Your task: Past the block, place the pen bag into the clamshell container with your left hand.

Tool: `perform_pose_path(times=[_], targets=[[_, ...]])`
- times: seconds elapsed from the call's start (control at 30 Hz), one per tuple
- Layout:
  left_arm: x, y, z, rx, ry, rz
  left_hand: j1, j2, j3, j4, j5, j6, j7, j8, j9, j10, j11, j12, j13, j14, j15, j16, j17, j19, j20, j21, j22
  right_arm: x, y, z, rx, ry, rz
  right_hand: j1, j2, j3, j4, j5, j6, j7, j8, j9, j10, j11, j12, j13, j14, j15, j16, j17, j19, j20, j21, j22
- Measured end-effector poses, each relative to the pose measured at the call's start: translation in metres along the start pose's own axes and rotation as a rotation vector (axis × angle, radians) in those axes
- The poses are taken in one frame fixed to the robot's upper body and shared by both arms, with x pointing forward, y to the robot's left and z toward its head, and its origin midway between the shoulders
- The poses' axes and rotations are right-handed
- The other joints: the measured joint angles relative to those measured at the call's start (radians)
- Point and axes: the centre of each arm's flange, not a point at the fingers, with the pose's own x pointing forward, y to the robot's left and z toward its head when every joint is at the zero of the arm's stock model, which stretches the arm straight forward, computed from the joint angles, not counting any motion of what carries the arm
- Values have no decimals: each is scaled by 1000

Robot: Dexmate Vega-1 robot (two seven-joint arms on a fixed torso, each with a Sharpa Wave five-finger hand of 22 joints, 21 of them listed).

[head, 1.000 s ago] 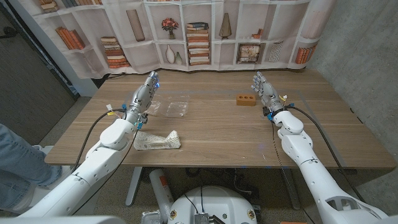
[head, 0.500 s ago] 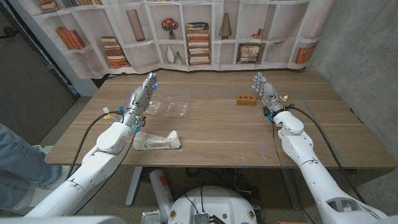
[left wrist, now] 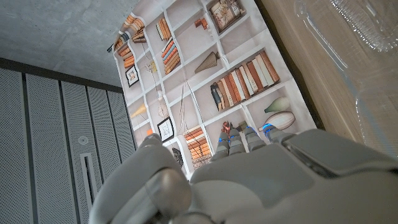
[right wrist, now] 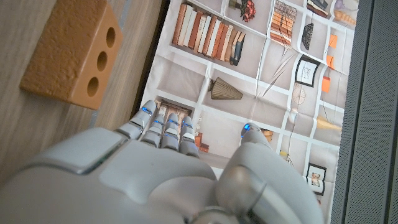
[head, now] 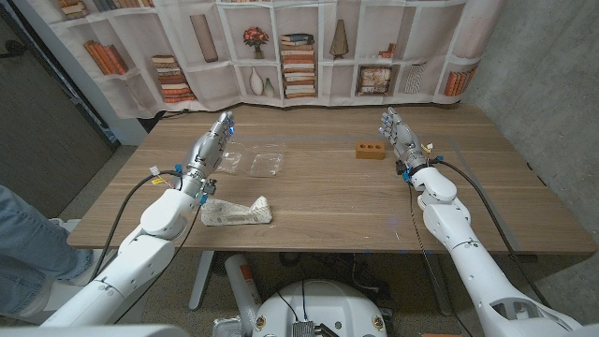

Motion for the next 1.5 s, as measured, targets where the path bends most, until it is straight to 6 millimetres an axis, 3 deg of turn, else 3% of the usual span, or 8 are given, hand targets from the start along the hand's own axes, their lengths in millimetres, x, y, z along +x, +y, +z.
perform_pose_path(times=[1.5], targets=[[-34,-4,1,64,-29,-9,17,9,-7,-6,0,30,-5,0,0,32,-7,0,0,17,-7,0,-3,0,0,0,0,7,-2,5,1,-19,-9,5,5,-1,-10,0,11,0,-7,0,14,-4,0,0,11,-4,-5,0,7,0,-21,0]])
